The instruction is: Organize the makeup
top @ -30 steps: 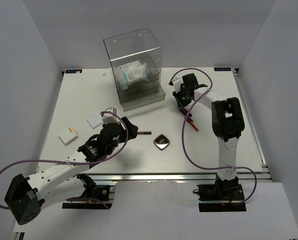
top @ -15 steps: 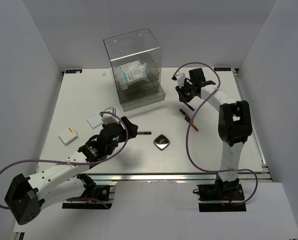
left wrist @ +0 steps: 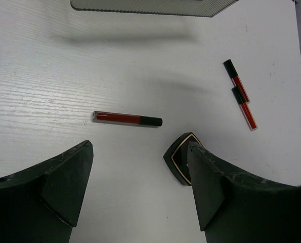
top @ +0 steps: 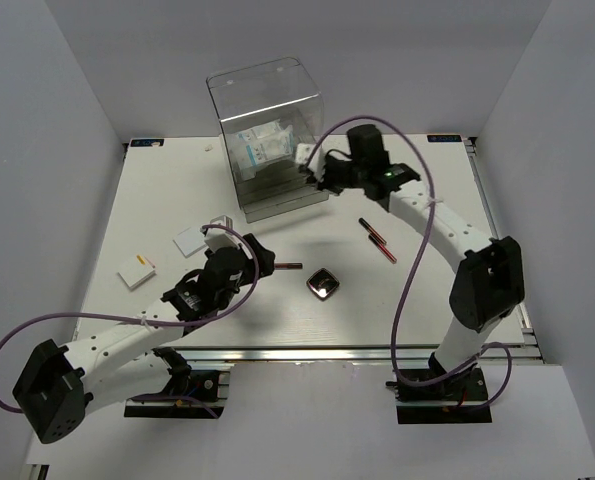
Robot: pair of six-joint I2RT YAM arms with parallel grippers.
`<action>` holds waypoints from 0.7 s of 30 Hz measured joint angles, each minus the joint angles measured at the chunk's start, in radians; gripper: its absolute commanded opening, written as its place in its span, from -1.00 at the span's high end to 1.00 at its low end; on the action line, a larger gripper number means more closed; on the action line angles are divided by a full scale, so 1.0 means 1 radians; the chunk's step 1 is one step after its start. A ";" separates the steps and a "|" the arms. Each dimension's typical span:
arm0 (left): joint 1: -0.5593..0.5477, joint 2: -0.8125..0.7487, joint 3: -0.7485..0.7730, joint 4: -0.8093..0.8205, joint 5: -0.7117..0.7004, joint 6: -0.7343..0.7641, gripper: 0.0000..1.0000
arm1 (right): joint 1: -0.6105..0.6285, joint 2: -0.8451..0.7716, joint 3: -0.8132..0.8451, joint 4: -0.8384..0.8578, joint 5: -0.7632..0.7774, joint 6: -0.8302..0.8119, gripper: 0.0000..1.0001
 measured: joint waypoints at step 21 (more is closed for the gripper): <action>0.000 0.018 0.000 -0.007 0.001 -0.045 -0.69 | 0.164 0.422 0.266 0.034 0.141 -0.312 0.04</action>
